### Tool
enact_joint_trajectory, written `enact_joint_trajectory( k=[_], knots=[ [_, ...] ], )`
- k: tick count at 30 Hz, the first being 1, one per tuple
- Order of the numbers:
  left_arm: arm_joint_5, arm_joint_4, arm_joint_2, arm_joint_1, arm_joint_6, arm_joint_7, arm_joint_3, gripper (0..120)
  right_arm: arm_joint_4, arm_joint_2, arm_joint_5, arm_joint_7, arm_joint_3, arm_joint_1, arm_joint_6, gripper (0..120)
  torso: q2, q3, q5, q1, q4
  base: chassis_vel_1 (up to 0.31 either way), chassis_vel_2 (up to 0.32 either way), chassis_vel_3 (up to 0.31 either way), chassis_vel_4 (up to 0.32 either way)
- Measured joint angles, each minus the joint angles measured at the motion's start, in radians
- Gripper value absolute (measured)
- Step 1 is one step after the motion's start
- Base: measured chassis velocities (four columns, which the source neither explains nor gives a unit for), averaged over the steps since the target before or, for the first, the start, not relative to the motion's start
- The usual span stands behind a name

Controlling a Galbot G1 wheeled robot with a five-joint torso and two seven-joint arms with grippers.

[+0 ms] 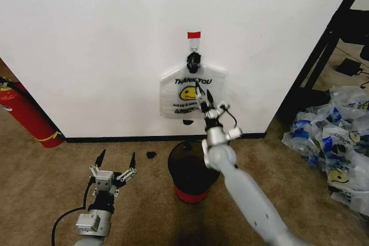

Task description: Pick up the garbage bag from the wall and place it over the trash bin.

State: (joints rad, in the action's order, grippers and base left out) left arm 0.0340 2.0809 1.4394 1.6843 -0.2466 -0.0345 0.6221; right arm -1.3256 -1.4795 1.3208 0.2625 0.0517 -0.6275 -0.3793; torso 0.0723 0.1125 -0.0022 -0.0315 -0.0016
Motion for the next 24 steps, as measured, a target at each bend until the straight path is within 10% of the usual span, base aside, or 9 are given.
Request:
enact_joint_trajectory(
  k=[15,24],
  knots=[
    [-0.005,0.013,0.022,0.012,-0.002,0.001,0.001,100,0.125,-0.065,0.006,0.067,0.009,0.069,0.041,96,0.0,0.0,0.0003,0.0,0.0,0.0,0.0,0.0,0.0],
    [-0.021,0.023,0.032,0.023,-0.006,0.001,0.002,100,0.117,-0.046,0.003,0.076,0.023,0.079,0.046,60,0.0,0.0,0.0004,0.0,0.0,0.0,0.0,0.0,0.0]
  ],
)
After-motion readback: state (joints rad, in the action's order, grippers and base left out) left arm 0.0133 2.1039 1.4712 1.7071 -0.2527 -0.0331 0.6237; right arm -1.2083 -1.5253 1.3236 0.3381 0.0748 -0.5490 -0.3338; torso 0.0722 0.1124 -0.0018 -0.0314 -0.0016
